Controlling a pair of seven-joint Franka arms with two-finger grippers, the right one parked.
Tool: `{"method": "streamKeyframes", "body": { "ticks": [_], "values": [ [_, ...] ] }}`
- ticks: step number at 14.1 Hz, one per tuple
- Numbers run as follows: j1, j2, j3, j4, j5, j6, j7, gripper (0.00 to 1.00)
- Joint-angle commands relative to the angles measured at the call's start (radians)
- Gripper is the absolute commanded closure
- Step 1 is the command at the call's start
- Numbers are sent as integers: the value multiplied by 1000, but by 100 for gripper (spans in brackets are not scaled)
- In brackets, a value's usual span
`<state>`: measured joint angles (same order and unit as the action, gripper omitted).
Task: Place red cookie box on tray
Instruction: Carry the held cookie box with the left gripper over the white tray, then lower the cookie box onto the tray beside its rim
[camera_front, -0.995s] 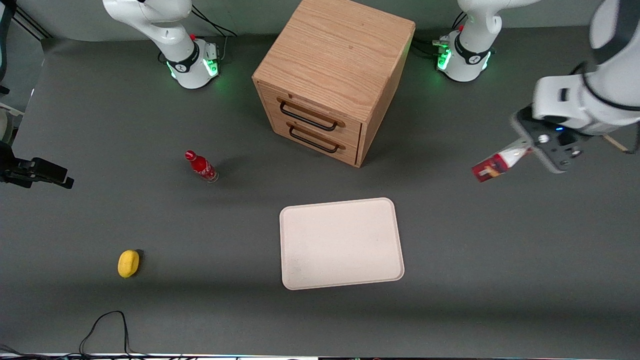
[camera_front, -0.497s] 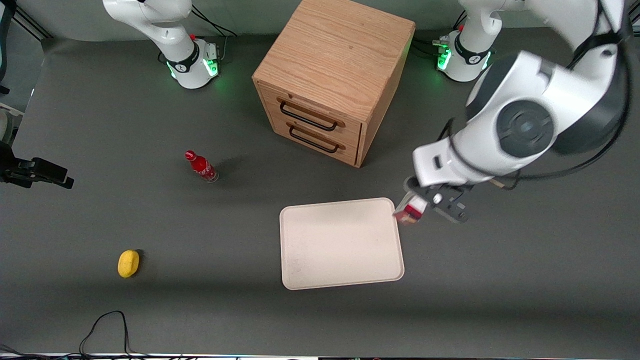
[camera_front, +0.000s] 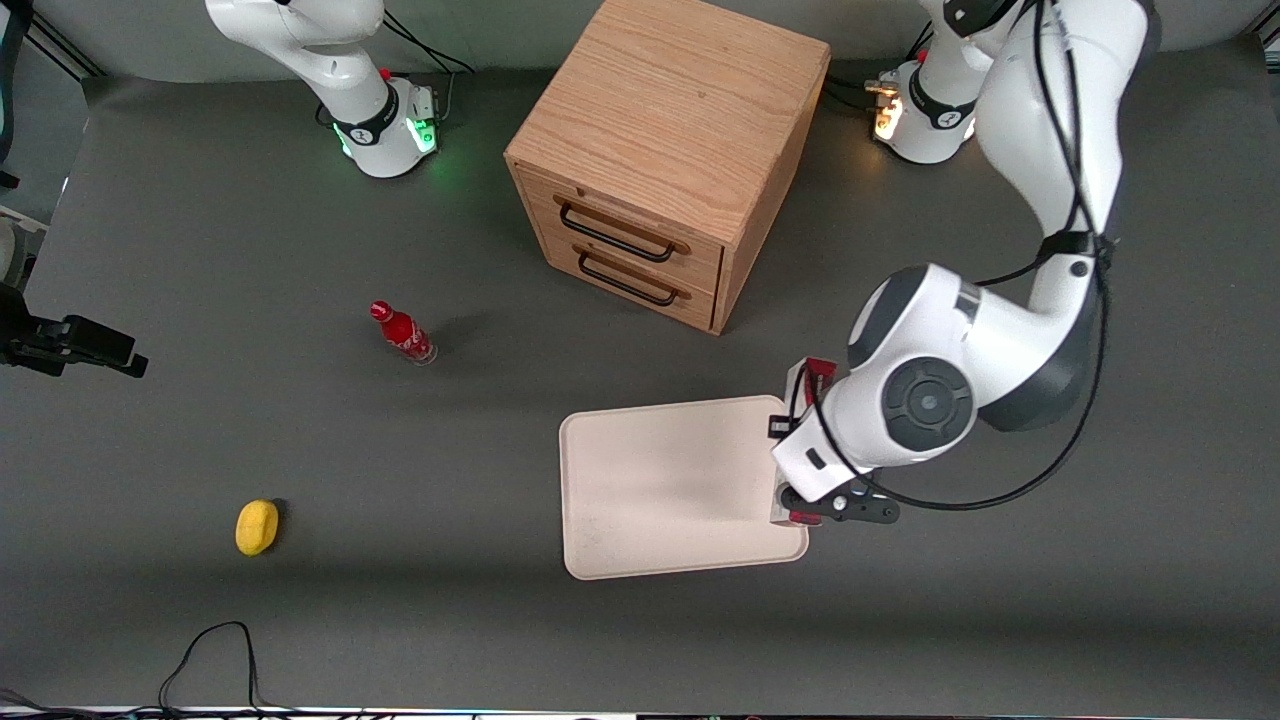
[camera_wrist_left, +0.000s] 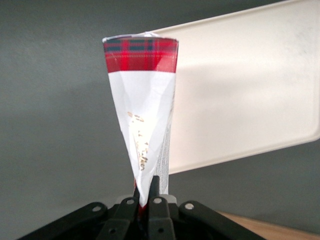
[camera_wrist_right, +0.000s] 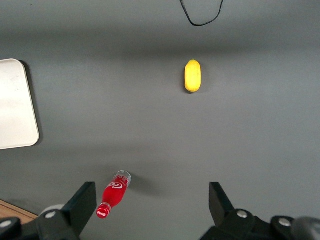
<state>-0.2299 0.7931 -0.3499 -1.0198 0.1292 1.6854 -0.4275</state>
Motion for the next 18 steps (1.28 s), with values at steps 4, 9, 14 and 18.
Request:
{"method": "streamKeyframes", "body": {
  "ticks": [4,9,14,18],
  "values": [
    [-69,71,43,11,29,126,-132,100],
    [-69,106,63,-23,32,195,-166,100],
    [-71,106,66,-97,52,275,-198,100],
    [-71,106,66,-111,63,283,-211,100]
  ]
}}
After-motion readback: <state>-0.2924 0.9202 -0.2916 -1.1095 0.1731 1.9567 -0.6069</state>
